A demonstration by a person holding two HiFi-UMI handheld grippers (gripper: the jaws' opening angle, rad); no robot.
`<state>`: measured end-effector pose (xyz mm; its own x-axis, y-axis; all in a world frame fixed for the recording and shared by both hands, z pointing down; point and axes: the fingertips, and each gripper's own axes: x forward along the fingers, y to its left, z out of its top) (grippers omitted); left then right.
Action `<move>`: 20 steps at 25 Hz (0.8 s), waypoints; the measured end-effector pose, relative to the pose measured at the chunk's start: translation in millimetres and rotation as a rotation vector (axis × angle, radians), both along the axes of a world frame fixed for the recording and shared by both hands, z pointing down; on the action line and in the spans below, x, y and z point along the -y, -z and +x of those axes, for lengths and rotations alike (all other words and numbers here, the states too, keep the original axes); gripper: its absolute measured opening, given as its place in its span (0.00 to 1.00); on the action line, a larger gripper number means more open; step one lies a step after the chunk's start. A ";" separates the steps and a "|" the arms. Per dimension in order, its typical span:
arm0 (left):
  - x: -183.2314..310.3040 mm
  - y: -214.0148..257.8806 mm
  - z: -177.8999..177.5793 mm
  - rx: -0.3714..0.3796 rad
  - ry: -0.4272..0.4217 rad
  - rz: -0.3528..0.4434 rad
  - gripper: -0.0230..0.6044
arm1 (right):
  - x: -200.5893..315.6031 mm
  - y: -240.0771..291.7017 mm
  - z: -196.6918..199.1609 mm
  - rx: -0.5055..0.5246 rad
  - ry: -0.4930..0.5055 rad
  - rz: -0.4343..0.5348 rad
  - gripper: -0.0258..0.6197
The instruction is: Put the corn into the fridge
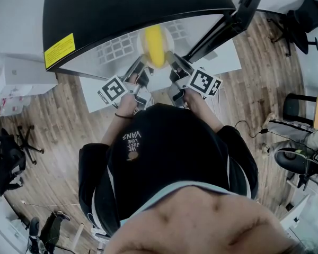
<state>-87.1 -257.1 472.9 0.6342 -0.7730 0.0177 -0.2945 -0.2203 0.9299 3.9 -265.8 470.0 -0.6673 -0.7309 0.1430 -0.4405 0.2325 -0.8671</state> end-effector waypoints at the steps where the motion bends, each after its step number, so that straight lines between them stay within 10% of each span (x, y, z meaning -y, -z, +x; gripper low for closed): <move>1: 0.8 0.3 0.1 0.000 -0.001 0.001 0.10 | 1.1 0.3 0.1 -0.001 -0.002 0.001 0.10; 20: 7.9 4.3 -0.6 -0.023 0.006 0.018 0.11 | 15.1 0.8 -1.1 -0.001 -0.039 0.008 0.12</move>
<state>-87.7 -265.0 468.6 0.6294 -0.7770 -0.0107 -0.2745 -0.2352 0.9324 2.8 -280.9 469.2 -0.6383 -0.7574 0.1378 -0.4498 0.2217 -0.8651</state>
